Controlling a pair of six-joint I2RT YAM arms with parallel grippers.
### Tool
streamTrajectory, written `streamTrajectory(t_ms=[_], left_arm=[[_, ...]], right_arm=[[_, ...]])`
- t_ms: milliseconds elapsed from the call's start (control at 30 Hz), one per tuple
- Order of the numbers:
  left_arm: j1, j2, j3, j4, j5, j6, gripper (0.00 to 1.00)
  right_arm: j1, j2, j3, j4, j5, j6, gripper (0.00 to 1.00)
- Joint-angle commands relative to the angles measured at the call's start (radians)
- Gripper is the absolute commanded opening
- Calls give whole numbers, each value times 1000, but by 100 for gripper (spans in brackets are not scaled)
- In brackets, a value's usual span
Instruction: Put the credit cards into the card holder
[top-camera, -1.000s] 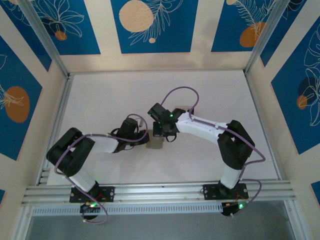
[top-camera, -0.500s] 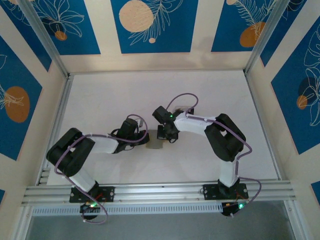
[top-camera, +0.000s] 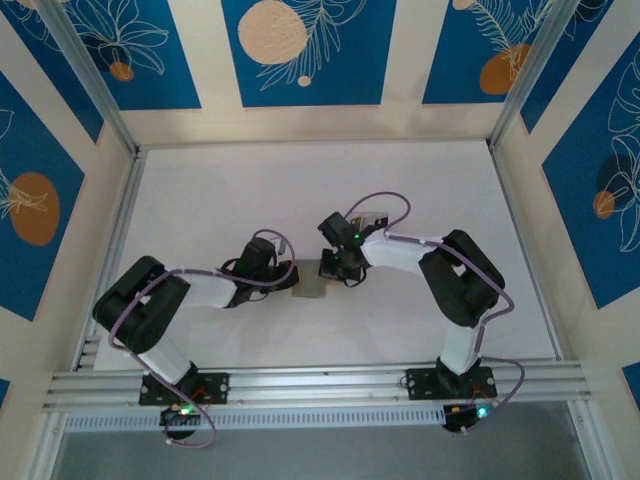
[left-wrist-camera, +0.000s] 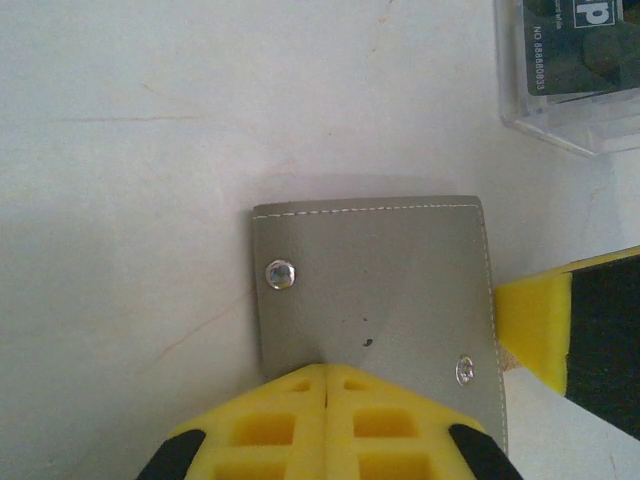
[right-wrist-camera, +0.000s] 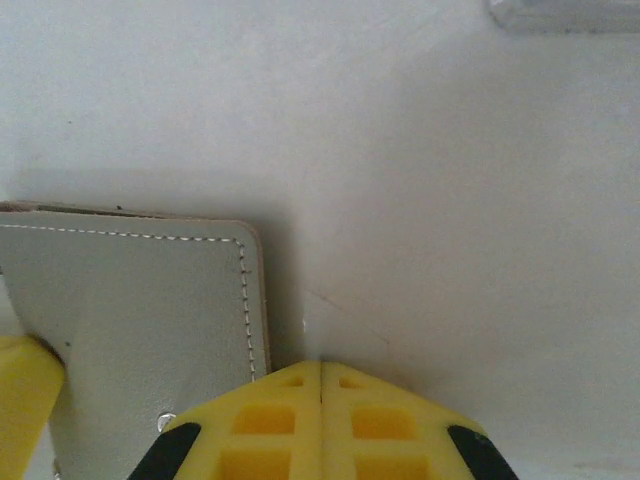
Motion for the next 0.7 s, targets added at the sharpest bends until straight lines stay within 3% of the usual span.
streamTrajectory(t_ms=[0,267,667], left_arm=[[-27,40,-24,-112,3,5,0],[-38,45,-12,-104,26,3,0],[-37,-19,-4,-130,38,-6,15]], right_arm=[[-6,1,-63,96,-125,15,3],[-10,-70,-96,180,-221,4,24],[-16,-100,-119,268,-318,13,39]])
